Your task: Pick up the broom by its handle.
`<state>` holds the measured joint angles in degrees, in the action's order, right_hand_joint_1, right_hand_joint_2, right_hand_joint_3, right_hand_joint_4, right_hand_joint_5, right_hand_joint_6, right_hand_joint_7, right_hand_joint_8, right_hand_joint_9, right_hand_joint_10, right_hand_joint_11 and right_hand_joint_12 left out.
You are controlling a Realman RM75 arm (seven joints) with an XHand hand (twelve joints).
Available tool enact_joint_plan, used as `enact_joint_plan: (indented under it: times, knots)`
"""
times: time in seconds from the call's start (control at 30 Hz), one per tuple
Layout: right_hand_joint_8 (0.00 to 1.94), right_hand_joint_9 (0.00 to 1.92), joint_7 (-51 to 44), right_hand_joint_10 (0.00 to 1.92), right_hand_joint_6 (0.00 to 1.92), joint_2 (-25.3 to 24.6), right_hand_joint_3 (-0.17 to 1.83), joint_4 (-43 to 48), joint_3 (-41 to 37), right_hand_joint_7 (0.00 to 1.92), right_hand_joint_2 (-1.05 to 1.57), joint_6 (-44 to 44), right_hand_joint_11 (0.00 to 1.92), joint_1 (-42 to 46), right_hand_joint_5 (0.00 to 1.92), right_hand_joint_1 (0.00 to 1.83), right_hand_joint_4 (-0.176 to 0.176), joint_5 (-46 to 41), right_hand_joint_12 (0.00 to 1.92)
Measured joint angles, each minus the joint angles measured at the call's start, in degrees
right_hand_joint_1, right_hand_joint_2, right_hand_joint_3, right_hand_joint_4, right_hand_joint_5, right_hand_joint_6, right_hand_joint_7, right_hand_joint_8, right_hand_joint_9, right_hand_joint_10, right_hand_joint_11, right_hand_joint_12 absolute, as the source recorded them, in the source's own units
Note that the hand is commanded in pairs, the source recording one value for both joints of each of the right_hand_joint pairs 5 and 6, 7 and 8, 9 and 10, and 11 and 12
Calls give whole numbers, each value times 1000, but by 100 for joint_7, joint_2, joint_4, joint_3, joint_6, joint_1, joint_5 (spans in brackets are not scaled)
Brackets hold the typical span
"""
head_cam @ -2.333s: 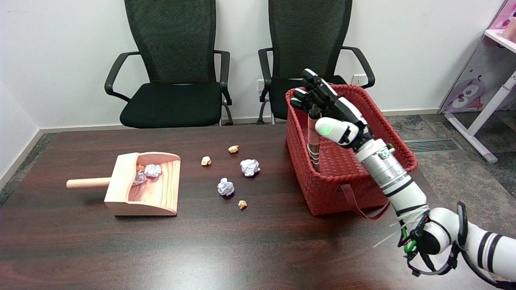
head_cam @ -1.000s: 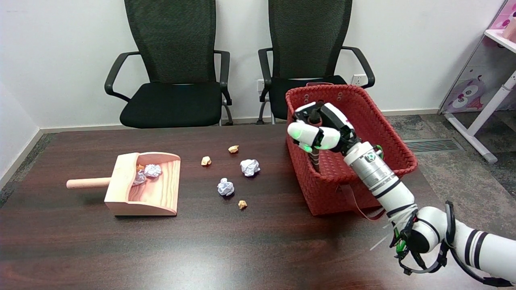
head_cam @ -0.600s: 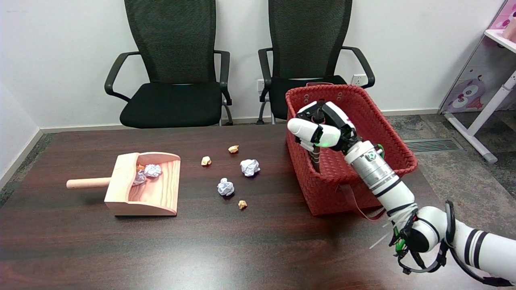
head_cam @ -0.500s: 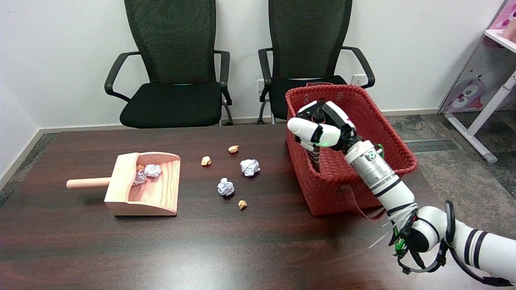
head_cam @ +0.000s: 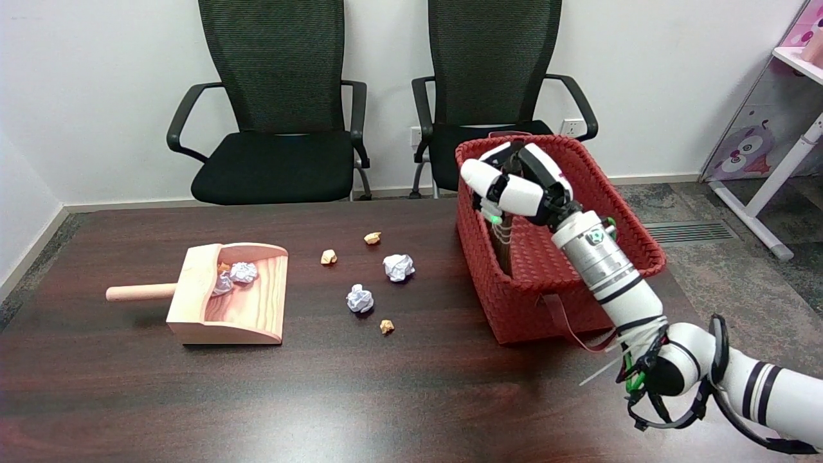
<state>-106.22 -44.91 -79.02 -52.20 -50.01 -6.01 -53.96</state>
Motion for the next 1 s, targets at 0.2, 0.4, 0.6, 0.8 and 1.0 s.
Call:
enact_joint_plan:
  times: [0.2, 0.4, 0.6, 0.8, 1.0]
  knots:
    - [1920, 1920, -736, 1920, 1920, 84, 1041, -441, -142, 1920, 1373, 88, 1920, 57, 1920, 962, 176, -460, 1920]
    - [1920, 1920, -1802, 1920, 1920, 193, 1127, -964, -307, 1920, 1442, 166, 1920, 85, 1920, 971, 176, -1164, 1920]
    - [1920, 1920, -2620, 1920, 1920, 294, 1187, -1417, -484, 1920, 1458, 303, 1920, -14, 1920, 984, 176, -1806, 1920]
    - [1920, 1920, -3105, 1920, 1920, 367, 1254, -1767, -581, 1920, 1429, 406, 1920, -204, 1920, 977, 176, -2302, 1920]
    - [1920, 1920, -3379, 1920, 1920, 423, 1283, -2112, -637, 1920, 1420, 474, 1920, -441, 1920, 969, 176, -2761, 1920]
